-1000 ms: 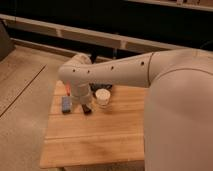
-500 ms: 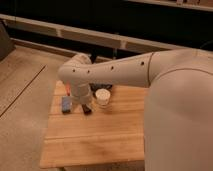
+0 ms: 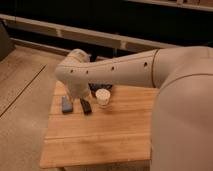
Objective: Wipe the white sponge on the table
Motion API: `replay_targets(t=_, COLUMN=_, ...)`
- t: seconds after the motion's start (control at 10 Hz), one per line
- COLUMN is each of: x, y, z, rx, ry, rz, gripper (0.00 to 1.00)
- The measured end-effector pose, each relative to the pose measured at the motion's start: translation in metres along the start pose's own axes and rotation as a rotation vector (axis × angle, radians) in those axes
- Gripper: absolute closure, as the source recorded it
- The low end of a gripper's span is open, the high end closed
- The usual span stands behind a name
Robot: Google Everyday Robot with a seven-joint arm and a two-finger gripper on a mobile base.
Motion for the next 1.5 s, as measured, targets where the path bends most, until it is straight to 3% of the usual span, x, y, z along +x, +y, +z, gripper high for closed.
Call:
replay_targets(t=0.1, x=-0.017, y=0.020, z=-0.021, rx=-0.029, ry=-0.114, rz=-0.070, gripper=0.35)
replay_targets(t=0.3, x=-0.025, y=0.031, z=-0.036, rx=-0.044, ry=-0.177, rz=-0.111, gripper=0.35)
replay_targets(t=0.7, x=-0.028, y=0.035, z=-0.030, rx=-0.052, ry=-0.167, rz=-0.119, gripper=0.35)
replay_targets(t=1.0, x=-0.042, y=0.060, z=-0.003, rx=-0.106, ry=-0.123, rz=-0.170, gripper=0.35)
replay_targets(t=1.2, x=-0.063, y=0.063, z=0.021, rx=-0.141, ry=-0.100, rz=-0.173, gripper=0.35)
replay_targets(t=1.5, x=-0.071, y=0.063, z=0.032, rx=-0.139, ry=-0.092, rz=-0.174, gripper=0.35)
